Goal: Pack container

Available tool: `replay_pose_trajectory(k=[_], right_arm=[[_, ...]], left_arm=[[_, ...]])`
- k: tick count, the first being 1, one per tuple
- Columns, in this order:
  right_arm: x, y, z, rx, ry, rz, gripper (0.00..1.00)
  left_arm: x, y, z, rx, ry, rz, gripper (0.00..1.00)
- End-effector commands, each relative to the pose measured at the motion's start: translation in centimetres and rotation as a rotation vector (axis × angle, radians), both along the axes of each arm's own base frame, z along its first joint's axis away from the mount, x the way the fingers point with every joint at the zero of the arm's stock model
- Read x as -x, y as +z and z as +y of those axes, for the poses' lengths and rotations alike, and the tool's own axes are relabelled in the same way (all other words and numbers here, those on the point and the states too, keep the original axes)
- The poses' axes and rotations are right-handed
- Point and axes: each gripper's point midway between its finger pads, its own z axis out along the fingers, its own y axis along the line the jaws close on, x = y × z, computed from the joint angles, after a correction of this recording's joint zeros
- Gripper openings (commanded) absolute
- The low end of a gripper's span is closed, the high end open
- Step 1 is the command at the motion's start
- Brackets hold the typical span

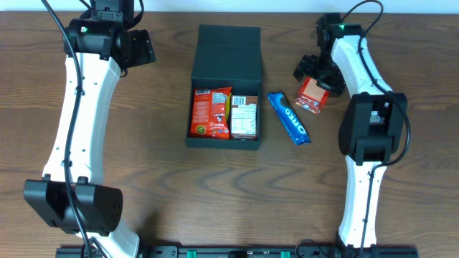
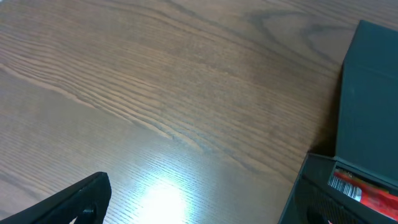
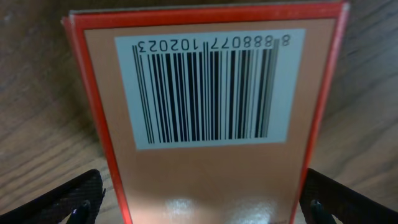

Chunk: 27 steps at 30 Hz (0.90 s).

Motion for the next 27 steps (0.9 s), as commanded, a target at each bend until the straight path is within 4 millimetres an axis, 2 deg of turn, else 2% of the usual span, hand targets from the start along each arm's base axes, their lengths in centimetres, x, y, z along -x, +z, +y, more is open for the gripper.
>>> replay_pose_trajectory(k=[1, 10, 20, 24, 27], right_arm=[[0.1, -0.7, -0.1, -0.002, -0.01, 0.012, 0.99], [0.3, -1.8, -0.2, -0.016, -0.004, 0.033, 0.99], [-0.4, -2.1, -0.2, -0.016, 0.014, 0.01, 0.92], [-0.5, -2.1, -0.2, -0.016, 0.019, 0.008, 0.77], [-0.4, -2.1, -0.2, -0.016, 0.019, 0.008, 0.73]], left_arm=[[0.0, -0.5, 0.3, -0.011, 0.001, 0.014, 0.95], [-0.2, -0.3, 0.3, -0.009, 0.001, 0.004, 0.95], [-0.3, -0.3, 0.3, -0.009, 0.001, 0.0, 0.95], [-0.3, -0.3, 0.2, -0.007, -0.001, 0.0, 0.95], [-0.3, -0.3, 0.1, -0.003, -0.003, 0.0, 0.95]])
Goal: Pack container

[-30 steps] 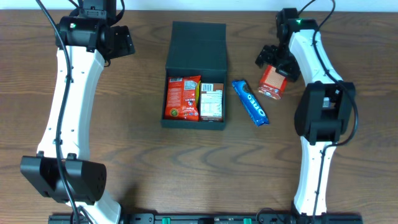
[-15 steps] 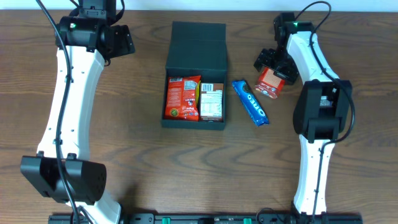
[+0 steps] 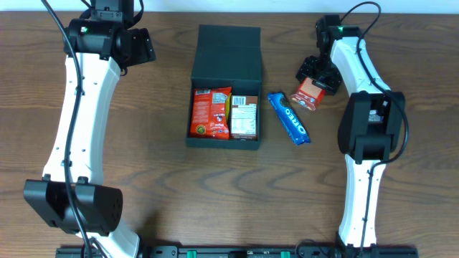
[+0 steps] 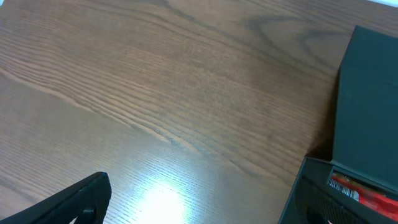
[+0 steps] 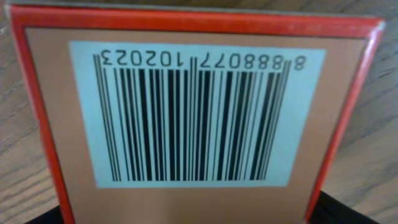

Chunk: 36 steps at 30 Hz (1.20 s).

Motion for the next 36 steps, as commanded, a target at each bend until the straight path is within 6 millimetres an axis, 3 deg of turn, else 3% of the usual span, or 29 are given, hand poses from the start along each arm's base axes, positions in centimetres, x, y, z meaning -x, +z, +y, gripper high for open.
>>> replay_pose_trajectory(k=[1, 5, 12, 16, 21, 28, 33, 36], right_arm=[[0.2, -1.0, -0.3, -0.001, -0.001, 0.02, 0.72], [0.4, -0.9, -0.3, -0.001, 0.003, 0.028, 0.65], [0.7, 0.4, -0.3, 0.001, 0.034, 0.045, 0.64], [-0.1, 3.2, -0.1, 0.002, 0.071, 0.006, 0.61], [-1.1, 8.6, 1.4, 0.005, 0.154, -0.074, 0.61], [-0.3, 13.7, 7.6, -0.019, 0.325, -0.143, 0.61], [2.6, 14.5, 14.1, -0.08, 0.455, -0.105, 0.61], [4.3, 14.4, 16.4, -0.083, 0.508, -0.071, 0.61]], left_arm=[[0.0, -0.5, 0.2, -0.004, -0.001, 0.016, 0.95], [0.0, -0.5, 0.2, -0.005, -0.001, 0.016, 0.95], [0.0, -0.5, 0.2, -0.005, -0.001, 0.015, 0.95], [-0.1, -0.4, 0.2, -0.004, -0.001, 0.01, 0.95], [-0.2, -0.4, 0.2, -0.004, -0.001, 0.005, 0.95], [-0.6, -0.2, 0.2, -0.003, -0.001, -0.014, 0.95], [-0.6, -0.1, 0.9, -0.005, 0.012, -0.014, 0.95], [-0.5, -0.2, 1.3, -0.009, 0.016, -0.009, 0.95]])
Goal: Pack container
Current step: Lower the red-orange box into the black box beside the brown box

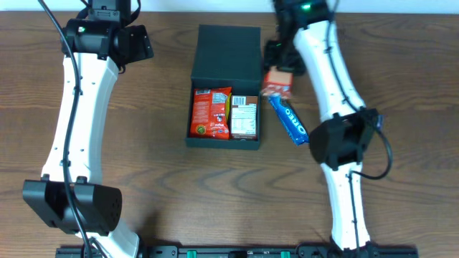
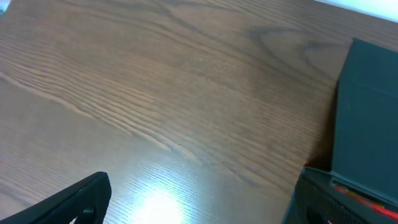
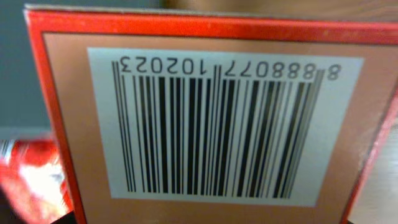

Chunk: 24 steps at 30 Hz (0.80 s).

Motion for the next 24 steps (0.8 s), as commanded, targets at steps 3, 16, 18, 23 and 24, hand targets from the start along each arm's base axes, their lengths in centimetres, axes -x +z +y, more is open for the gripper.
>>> replay_pose_trajectory(k=[3, 16, 18, 23, 24], right_arm=[[2.4, 2.0, 4.2, -0.028, 0.109, -0.009, 0.6], [5.3, 3.1, 6.5, -0.091, 0.322, 0.039, 0.53], [5.6, 3.8, 6.2, -0.107, 0.331, 0.036, 0.54], [9.0, 4.7, 2.5, -0.004, 0.307, 0.096, 0.51], [10.0, 4.6, 1.8, 0.018, 0.302, 0.115, 0.51]], left_arm=[[0.0, -0.5, 0.9, -0.009, 0.007, 0.019, 0.95], [0.4, -0.7, 1.0, -0.012, 0.003, 0.038, 0.95], [0.6, -0.8, 1.0, -0.012, 0.003, 0.045, 0.95], [0.6, -1.1, 0.0, 0.041, -0.017, 0.05, 0.95], [0.6, -1.1, 0.0, 0.043, -0.015, 0.049, 0.95]])
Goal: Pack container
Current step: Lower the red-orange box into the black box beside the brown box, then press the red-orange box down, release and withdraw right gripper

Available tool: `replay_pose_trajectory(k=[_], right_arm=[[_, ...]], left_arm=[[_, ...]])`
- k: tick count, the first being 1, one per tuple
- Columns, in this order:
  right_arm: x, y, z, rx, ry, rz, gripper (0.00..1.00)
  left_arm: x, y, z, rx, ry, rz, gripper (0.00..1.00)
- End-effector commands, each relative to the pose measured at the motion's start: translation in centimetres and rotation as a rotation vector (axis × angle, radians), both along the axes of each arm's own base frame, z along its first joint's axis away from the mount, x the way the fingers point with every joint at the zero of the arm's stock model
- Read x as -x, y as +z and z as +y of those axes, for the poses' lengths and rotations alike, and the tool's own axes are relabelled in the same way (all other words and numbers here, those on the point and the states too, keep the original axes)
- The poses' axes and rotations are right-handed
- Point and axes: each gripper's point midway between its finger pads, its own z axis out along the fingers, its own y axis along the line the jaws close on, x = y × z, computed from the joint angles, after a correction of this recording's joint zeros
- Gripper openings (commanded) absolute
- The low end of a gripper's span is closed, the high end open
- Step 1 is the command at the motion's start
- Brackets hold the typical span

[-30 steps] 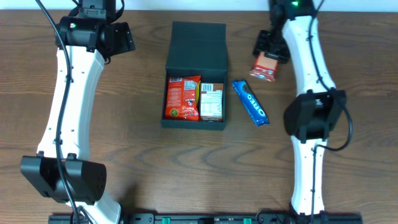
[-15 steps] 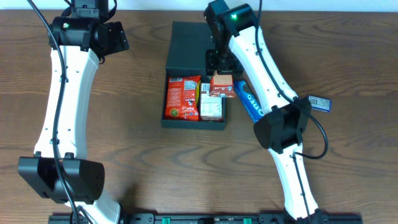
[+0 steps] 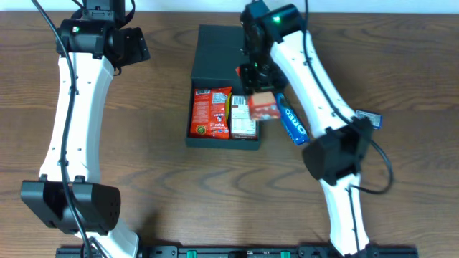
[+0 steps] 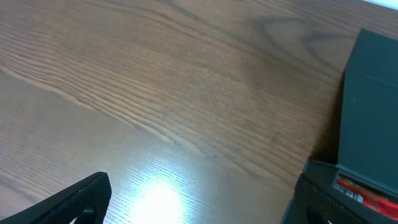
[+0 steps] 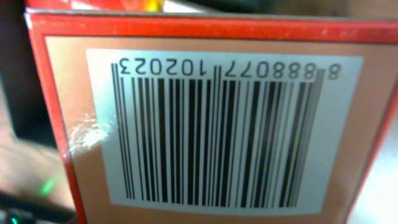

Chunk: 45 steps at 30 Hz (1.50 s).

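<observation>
The dark green container (image 3: 224,68) lies open at the table's middle, holding a red snack bag (image 3: 210,112) and a white packet (image 3: 242,117). My right gripper (image 3: 259,92) is shut on a red box (image 3: 263,107), held in the air over the container's right rim. In the right wrist view the red box (image 5: 211,118) with its barcode label fills the frame and hides the fingers. A blue Oreo pack (image 3: 295,120) lies on the table just right of the container. My left gripper (image 4: 199,208) hangs open over bare wood left of the container (image 4: 370,93).
The left arm (image 3: 72,107) stretches along the table's left side. The right arm (image 3: 315,79) crosses above the Oreo pack from the front right. The wooden table (image 3: 143,165) shows left of and in front of the container.
My right gripper has moved with the red box from beside the lid's right edge to over the container's right rim, near the white packet. The left gripper is still open at the back left.
At first the red box lay on the table right of the Oreo pack, with my right gripper's fingers astride it. Then the gripper was tight on the box there. Later the box was in the air by the lid, and now it is over the container's rim.
</observation>
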Motion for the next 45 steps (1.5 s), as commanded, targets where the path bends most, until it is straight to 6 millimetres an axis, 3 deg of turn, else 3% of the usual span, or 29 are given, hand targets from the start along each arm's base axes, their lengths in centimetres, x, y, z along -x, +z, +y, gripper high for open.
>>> replay_pose_trajectory(k=[1, 6, 12, 19, 32, 45], right_arm=[[2.1, 1.4, -2.3, 0.051, 0.007, -0.014, 0.5], [2.7, -0.3, -2.4, 0.01, -0.063, -0.027, 0.51], [0.4, -0.9, 2.6, -0.066, -0.114, -0.166, 0.58], [0.0, -2.8, 4.9, -0.07, -0.185, -0.216, 0.57], [0.8, -6.7, 4.0, -0.017, -0.285, -0.182, 0.55], [1.1, -7.9, 3.6, 0.005, -0.25, -0.183, 0.56]], left_arm=[[0.0, -0.6, -0.3, 0.02, -0.016, 0.016, 0.95], [0.0, -0.7, -0.6, 0.037, -0.025, 0.022, 0.95], [0.6, -1.0, -0.6, 0.035, -0.024, 0.047, 0.95], [0.9, -1.2, -0.6, 0.034, -0.024, 0.062, 0.95], [1.0, -1.2, -0.6, 0.034, -0.024, 0.065, 0.95], [1.0, -1.2, -0.6, 0.034, -0.024, 0.066, 0.95]])
